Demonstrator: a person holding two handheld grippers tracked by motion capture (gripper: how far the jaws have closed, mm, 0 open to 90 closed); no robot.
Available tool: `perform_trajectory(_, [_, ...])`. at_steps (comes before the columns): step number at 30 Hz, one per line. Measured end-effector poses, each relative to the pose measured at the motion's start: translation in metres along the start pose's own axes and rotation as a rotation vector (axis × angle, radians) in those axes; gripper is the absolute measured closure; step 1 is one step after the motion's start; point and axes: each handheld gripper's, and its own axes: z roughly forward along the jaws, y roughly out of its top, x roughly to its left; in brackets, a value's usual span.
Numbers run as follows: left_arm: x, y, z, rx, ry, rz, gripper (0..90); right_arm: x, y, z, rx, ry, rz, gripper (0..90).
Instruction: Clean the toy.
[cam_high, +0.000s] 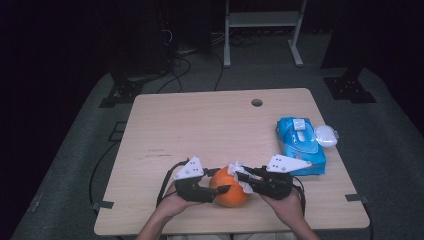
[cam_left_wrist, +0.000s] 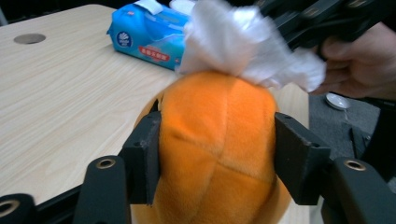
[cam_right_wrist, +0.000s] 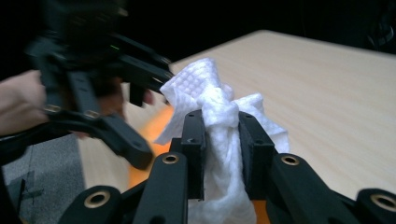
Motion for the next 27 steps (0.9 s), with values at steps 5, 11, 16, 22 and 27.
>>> perform_trajectory(5, [0.000, -0.003, 0.009, -0.013, -0.015, -0.011, 19.1, -0.019, -0.013, 0.000, 0.029, -0.050, 0.040, 73.9])
perform_trajectory(11, [0.000, -0.009, 0.012, 0.002, 0.022, 0.018, 30.5, -0.018, -0.011, -0.002, 0.014, -0.055, 0.053, 74.0])
perform_trajectory(16, [0.000, -0.002, 0.003, -0.006, 0.002, 0.019, 40.7, 0.001, 0.000, -0.002, -0.026, 0.000, -0.001, 74.0])
perform_trajectory(22, [0.001, 0.000, 0.001, 0.005, 0.008, 0.015, 41.0, -0.014, -0.009, 0.001, -0.009, -0.013, 0.064, 74.2])
perform_trajectory(27, [-0.002, 0.000, 0.004, 0.001, 0.017, 0.028, 39.5, 0.010, 0.005, 0.003, -0.007, 0.012, -0.042, 74.3])
